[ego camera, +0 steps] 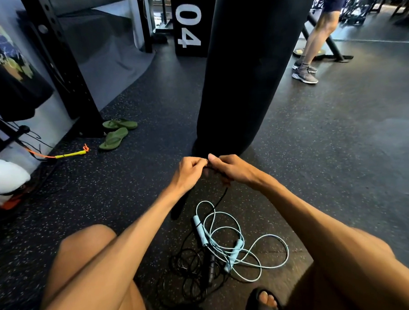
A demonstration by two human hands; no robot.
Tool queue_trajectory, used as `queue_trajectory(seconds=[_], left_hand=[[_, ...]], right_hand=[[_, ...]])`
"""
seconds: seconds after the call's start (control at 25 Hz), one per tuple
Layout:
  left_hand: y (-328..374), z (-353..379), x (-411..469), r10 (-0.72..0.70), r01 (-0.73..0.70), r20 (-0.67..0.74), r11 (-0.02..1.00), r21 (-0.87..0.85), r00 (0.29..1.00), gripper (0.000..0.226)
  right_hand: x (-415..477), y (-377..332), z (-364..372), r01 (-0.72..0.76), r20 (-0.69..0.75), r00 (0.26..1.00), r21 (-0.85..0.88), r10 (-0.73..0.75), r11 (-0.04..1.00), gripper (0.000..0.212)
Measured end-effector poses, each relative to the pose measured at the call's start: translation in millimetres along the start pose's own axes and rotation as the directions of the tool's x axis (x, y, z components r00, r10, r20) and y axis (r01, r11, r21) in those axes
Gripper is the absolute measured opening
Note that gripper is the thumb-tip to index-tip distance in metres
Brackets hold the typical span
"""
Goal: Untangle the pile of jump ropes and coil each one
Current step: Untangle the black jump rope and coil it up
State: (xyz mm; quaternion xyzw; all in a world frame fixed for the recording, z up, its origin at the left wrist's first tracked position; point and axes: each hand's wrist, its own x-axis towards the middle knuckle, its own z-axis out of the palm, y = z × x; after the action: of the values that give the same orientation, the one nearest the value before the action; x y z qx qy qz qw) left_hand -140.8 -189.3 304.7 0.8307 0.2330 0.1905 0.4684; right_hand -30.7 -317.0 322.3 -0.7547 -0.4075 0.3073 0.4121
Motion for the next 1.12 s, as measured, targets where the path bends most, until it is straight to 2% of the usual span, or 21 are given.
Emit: queue_trajectory(seconds=[0.04, 0.12, 0.2, 0.24, 0.28, 0.36, 0.4, 0.48, 0.56, 0.68, 0.8, 0.92, 1.0, 1.12], left_hand=[[-2, -4, 1, -0.012, 0.012, -0.038, 1.000, -0.003, 0.999, 0.040], [-8, -10, 2, -0.073, 0.072, -0.074, 0.997, -0.020, 0.995, 0.041], [-12, -14, 1, -0.113, 0.110, -0.061, 0.993, -0.042, 0.992, 0.041], [-14, -15, 0, -0.129, 0.125, -0.042, 0.989, -0.083, 0.991, 0.040], [-17, -17, 0, -0.146, 0.142, -0.014, 0.978, -0.153, 0.989, 0.040], [-19, -20, -1, -0.171, 0.190, 0.089, 0.933, -0.304, 0.981, 0.040], [-19, -21, -2, -0.167, 0.213, 0.159, 0.912, -0.351, 0.973, 0.041], [-16, -22, -7, -0.112, 0.230, 0.299, 0.889, -0.396, 0.948, 0.042], [-9, -24, -9, -0.041, 0.237, 0.395, 0.854, -0.464, 0.918, 0.044], [-2, -32, -9, 0.040, 0.286, 0.445, 0.712, -0.641, 0.895, 0.042], [3, -40, -7, 0.090, 0.312, 0.412, 0.514, -0.799, 0.907, 0.030], [5, -42, -3, 0.040, 0.273, 0.302, 0.330, -0.903, 0.952, 0.026], [3, -43, 2, -0.007, 0.181, 0.187, 0.291, -0.940, 0.982, 0.030], [-2, -46, 6, 0.007, 0.041, 0.045, 0.285, -0.958, 0.999, 0.031]], right_hand=[[-3, 2, 0, -0.062, 0.103, 0.993, 0.014, 0.060, 0.998, 0.062], [-7, 7, -3, -0.152, 0.285, 0.945, -0.053, 0.161, 0.987, 0.040], [-11, 9, -9, -0.165, 0.351, 0.914, -0.136, 0.203, 0.977, 0.022], [-13, 8, -12, -0.156, 0.329, 0.923, -0.152, 0.199, 0.976, 0.018], [-13, 4, -14, -0.141, 0.272, 0.946, -0.148, 0.177, 0.979, 0.017], [-14, -6, -21, -0.049, 0.055, 0.997, -0.124, 0.057, 0.991, 0.018], [-12, -10, -25, 0.010, -0.087, 0.996, -0.138, -0.022, 0.990, 0.018], [-8, -15, -34, 0.101, -0.315, 0.935, -0.201, -0.162, 0.974, 0.019], [-8, -17, -36, 0.150, -0.407, 0.881, -0.243, -0.241, 0.958, 0.024], [-6, -10, -30, 0.093, -0.450, 0.874, -0.216, -0.184, 0.972, 0.038], [-3, 0, -17, -0.034, -0.327, 0.945, -0.188, -0.029, 0.982, 0.037], [-6, 9, 3, -0.122, -0.048, 0.992, -0.096, 0.118, 0.988, 0.019], [-12, 13, 16, -0.183, 0.137, 0.973, -0.015, 0.183, 0.983, 0.014], [-16, 14, 27, -0.198, 0.257, 0.947, -0.009, 0.194, 0.980, 0.015]])
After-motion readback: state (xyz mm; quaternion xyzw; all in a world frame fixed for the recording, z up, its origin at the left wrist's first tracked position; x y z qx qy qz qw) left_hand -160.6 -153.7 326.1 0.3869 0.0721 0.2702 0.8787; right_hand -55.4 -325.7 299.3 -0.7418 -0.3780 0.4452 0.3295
